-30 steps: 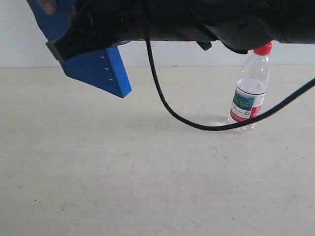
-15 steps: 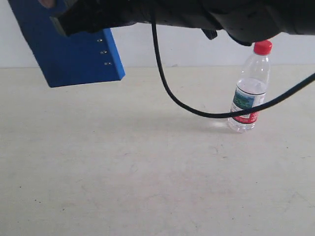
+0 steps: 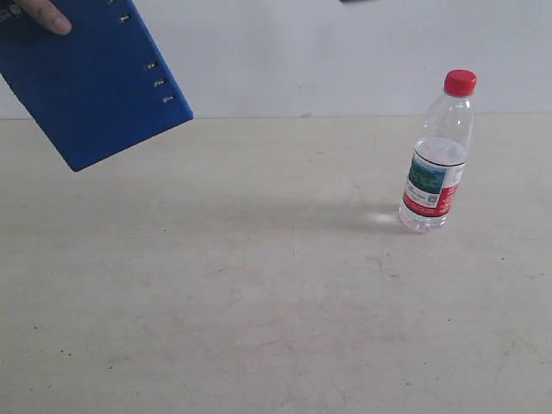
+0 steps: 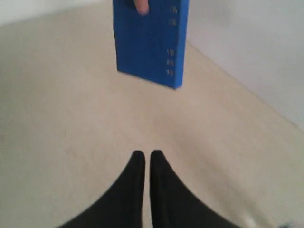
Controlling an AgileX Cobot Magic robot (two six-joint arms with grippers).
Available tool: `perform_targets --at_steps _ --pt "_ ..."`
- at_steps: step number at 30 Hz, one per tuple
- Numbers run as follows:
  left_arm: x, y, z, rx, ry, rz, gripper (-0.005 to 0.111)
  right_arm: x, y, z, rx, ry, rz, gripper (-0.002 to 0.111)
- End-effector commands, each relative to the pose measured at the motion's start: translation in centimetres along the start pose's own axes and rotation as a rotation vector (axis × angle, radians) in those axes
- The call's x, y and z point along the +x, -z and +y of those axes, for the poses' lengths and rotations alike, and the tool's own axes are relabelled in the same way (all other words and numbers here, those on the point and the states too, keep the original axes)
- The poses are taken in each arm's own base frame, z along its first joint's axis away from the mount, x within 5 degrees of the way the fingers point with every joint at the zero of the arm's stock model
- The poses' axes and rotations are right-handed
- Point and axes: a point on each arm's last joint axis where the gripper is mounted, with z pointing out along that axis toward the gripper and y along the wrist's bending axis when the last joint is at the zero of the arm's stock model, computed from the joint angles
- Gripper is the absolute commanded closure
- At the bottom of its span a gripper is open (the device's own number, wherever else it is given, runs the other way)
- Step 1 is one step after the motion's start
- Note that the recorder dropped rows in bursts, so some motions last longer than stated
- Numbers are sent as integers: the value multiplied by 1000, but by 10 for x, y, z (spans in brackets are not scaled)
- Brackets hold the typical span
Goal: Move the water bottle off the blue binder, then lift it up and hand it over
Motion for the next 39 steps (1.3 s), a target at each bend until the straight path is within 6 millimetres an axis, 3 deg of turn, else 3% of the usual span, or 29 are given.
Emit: perform_targets --at_steps 1,6,9,11,14,17,22,25,29,31,33,36,39 --pt "-3 1 -1 9 -13 -15 102 9 43 -1 98 -37 10 108" --pt "-3 1 -1 9 -13 -15 102 1 121 22 279 -71 -334 108" --pt "-3 1 -1 9 -13 -15 102 17 161 45 327 -98 -407 108" --pt "-3 1 -1 9 -13 -15 102 38 170 57 319 -173 -391 108" --pt "-3 1 -1 13 -13 -14 102 77 162 68 290 -304 -388 108" --pt "-3 1 -3 27 -14 -12 102 113 135 67 268 -417 -445 108" --pt "-2 1 -4 41 -14 -9 102 163 81 40 399 -478 -664 108" --pt "-2 1 -4 41 -17 -9 102 189 56 24 529 -444 -772 108" --pt "-2 1 -4 41 -17 -9 102 216 37 14 708 -224 -722 108" --pt "-2 1 -4 41 -17 -9 102 222 32 11 760 -135 -643 108" --pt "-2 1 -4 41 -17 -9 102 221 33 8 782 -166 -638 108" --pt "-2 1 -4 41 -17 -9 102 205 51 0 855 -293 -801 108" --pt "-2 1 -4 47 -17 -8 102 183 80 -10 917 -567 -997 108"
